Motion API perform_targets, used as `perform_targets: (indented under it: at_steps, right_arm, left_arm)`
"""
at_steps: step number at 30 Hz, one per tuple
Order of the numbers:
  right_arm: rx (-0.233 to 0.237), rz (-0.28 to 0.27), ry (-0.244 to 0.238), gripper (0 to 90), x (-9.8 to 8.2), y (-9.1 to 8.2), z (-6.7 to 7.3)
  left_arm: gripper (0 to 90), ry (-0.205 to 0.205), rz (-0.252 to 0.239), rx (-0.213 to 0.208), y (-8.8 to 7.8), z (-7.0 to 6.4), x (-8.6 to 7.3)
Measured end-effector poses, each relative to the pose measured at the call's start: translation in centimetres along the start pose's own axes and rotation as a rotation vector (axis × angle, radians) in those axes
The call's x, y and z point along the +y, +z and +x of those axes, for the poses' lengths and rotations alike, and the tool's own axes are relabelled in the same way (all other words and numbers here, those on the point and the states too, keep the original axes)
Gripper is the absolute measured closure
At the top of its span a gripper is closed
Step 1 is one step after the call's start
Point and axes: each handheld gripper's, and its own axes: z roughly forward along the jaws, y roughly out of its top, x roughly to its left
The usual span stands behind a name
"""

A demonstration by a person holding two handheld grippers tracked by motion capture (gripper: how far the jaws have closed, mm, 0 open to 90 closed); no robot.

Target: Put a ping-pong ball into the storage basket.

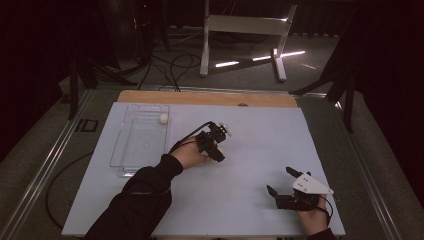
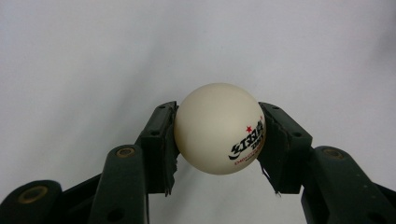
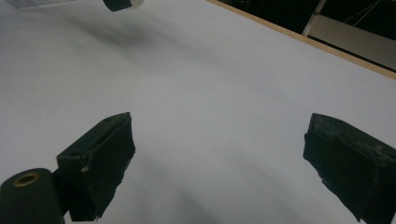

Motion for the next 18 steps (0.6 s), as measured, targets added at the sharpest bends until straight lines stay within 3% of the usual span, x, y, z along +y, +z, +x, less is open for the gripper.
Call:
perform_targets:
  at_steps: [18]
  right_arm:
    - [0.000,0.001,-0.001,8.5,0.0,0.0,0.0]
  left_arm:
    - [51.9,0.057,0.021,-0.021,-1.6,-0.3,-1.2]
